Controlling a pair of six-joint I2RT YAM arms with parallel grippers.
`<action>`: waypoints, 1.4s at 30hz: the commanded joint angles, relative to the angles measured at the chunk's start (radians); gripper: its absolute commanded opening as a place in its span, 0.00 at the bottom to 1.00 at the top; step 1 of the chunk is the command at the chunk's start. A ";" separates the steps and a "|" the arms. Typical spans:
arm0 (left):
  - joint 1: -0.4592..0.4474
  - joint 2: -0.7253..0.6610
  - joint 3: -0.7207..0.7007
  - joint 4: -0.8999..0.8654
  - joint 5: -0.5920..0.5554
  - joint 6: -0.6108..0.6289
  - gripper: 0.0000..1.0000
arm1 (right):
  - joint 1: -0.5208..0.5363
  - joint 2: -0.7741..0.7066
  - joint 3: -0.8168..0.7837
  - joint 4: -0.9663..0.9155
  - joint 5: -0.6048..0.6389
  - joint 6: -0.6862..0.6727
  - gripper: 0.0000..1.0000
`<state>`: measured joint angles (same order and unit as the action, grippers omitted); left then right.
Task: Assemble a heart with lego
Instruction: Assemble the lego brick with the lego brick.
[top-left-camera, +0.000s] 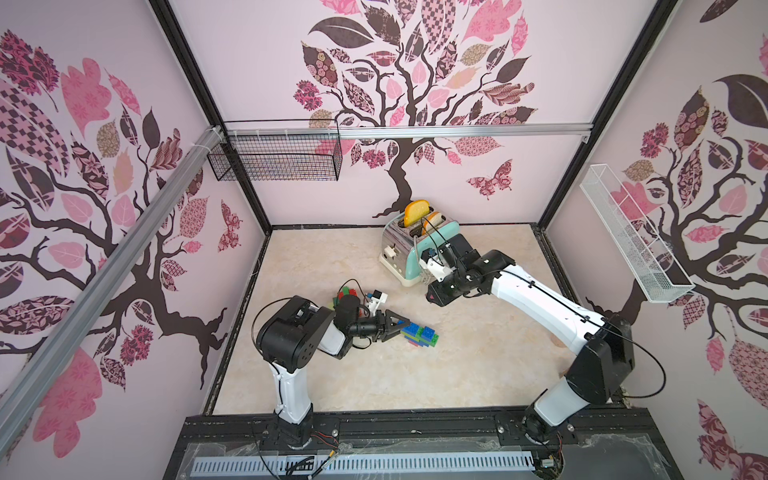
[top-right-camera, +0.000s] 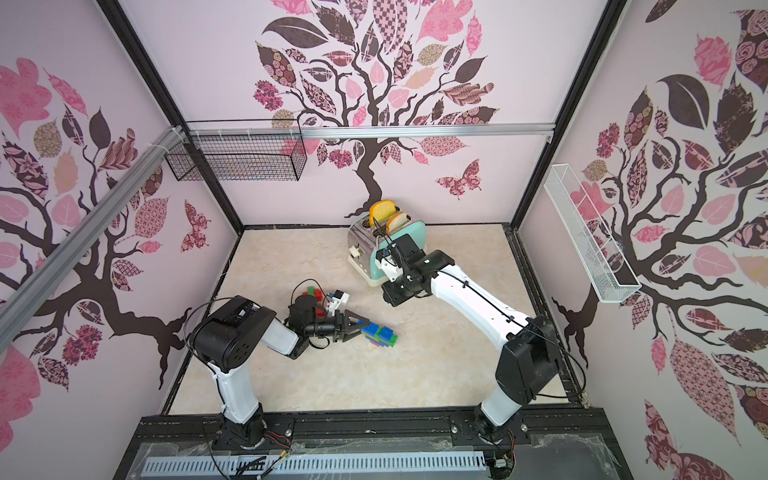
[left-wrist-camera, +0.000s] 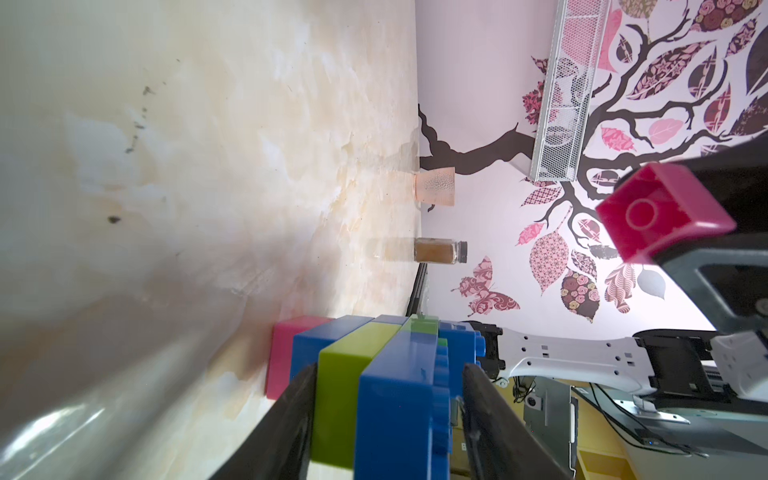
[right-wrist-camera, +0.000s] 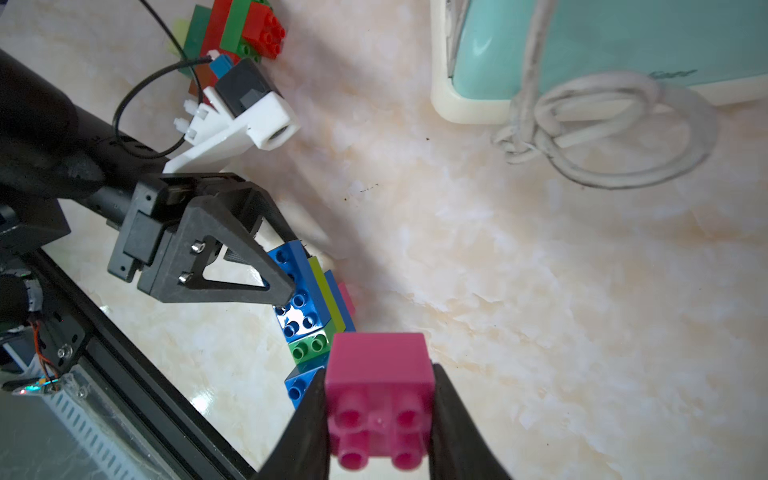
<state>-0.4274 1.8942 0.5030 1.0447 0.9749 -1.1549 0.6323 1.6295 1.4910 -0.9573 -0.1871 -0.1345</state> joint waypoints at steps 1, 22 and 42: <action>0.008 -0.008 -0.004 0.016 -0.003 -0.001 0.62 | 0.021 0.038 0.067 -0.064 -0.037 -0.079 0.22; 0.059 -0.017 -0.039 0.118 -0.007 -0.069 0.50 | 0.061 0.102 0.108 -0.091 -0.041 -0.126 0.22; 0.047 -0.026 -0.053 0.102 -0.005 -0.060 0.39 | 0.082 0.116 0.105 -0.097 -0.051 -0.152 0.22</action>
<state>-0.3859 1.8751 0.4572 1.1290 0.9668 -1.2278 0.6994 1.7550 1.5772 -1.0470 -0.2195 -0.2623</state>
